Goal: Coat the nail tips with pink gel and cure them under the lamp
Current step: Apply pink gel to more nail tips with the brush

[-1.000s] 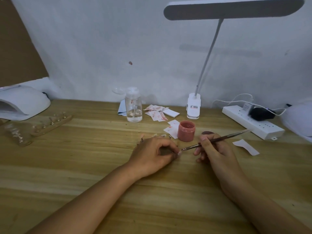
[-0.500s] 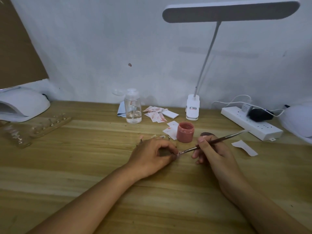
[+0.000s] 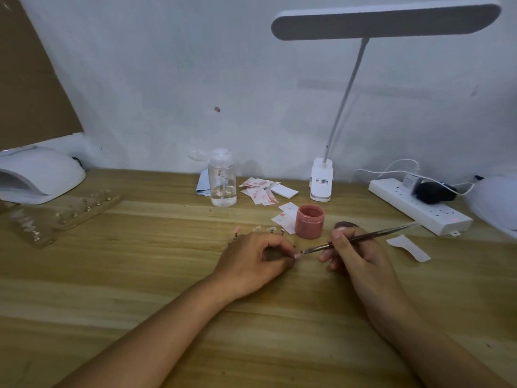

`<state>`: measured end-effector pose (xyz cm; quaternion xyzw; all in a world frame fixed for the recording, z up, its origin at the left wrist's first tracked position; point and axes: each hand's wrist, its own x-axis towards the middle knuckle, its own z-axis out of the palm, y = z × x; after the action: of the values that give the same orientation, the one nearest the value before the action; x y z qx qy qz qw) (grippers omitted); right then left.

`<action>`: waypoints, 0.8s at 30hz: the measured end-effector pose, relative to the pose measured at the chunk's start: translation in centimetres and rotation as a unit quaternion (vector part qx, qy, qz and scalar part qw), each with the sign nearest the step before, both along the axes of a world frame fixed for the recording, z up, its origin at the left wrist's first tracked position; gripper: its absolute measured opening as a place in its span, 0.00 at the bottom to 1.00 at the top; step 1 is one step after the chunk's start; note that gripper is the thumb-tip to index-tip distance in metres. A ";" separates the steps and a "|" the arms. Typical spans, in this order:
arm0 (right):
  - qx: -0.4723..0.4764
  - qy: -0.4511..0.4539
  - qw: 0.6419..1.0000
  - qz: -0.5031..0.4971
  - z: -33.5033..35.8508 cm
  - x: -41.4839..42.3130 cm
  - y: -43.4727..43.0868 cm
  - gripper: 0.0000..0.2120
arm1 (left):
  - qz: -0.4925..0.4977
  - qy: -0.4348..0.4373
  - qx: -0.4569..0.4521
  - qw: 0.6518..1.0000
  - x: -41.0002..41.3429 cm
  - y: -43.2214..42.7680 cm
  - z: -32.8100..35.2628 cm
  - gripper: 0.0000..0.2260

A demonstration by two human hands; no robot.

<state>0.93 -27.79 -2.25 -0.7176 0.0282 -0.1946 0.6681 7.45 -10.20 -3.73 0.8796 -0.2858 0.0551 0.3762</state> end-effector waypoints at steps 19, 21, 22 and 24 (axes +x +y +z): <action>-0.022 0.002 0.999 0.032 0.1 -0.3 0.3 0.09 | -0.034 0.042 -0.062 0.997 0.4 0.1 -0.2 0.08; -0.027 0.006 1.000 0.014 0.0 -0.2 0.1 0.09 | -0.033 0.050 -0.071 0.996 0.5 0.1 -0.3 0.07; -0.019 0.006 1.000 0.002 -0.1 -0.1 -0.1 0.08 | -0.033 0.052 -0.073 0.995 0.5 0.1 -0.3 0.07; 0.006 -0.004 1.000 -0.009 0.0 -0.2 -0.3 0.08 | -0.032 0.053 -0.071 0.996 0.5 0.1 -0.3 0.08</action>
<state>0.76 -28.06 -2.26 -0.7128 0.0332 -0.2031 0.6705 7.93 -10.11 -4.03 0.8425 -0.2889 0.0167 0.4543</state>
